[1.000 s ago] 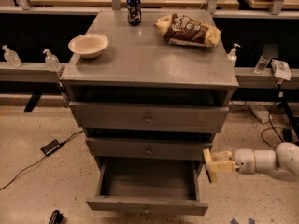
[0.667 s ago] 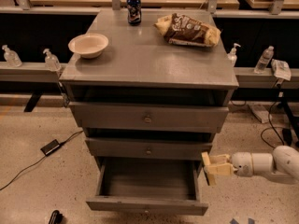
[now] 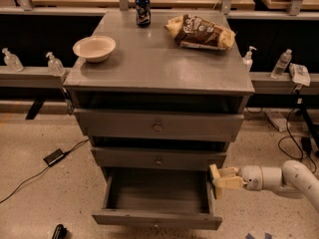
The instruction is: Place sponge into bottom drawer
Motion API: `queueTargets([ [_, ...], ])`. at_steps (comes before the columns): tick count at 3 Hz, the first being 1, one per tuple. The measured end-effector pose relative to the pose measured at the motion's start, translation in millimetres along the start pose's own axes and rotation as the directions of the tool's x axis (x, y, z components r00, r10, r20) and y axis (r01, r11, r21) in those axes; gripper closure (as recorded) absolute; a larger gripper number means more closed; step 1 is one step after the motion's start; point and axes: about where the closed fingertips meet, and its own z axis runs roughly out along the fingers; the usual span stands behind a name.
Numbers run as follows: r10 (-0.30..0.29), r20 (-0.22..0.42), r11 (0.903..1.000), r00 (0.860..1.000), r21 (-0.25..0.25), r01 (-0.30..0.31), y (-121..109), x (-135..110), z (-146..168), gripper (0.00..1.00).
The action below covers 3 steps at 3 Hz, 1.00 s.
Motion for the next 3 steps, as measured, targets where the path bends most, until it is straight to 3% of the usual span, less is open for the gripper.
queueTargets([
  [1,0.009,0.103,0.9888,0.995,-0.149,0.006,-21,19,40,1.00],
  [2,0.027,0.152,0.9653,0.988,-0.261,0.014,-33,51,82,1.00],
  [3,0.040,0.182,0.9568,0.983,-0.290,0.015,-49,82,103,1.00],
])
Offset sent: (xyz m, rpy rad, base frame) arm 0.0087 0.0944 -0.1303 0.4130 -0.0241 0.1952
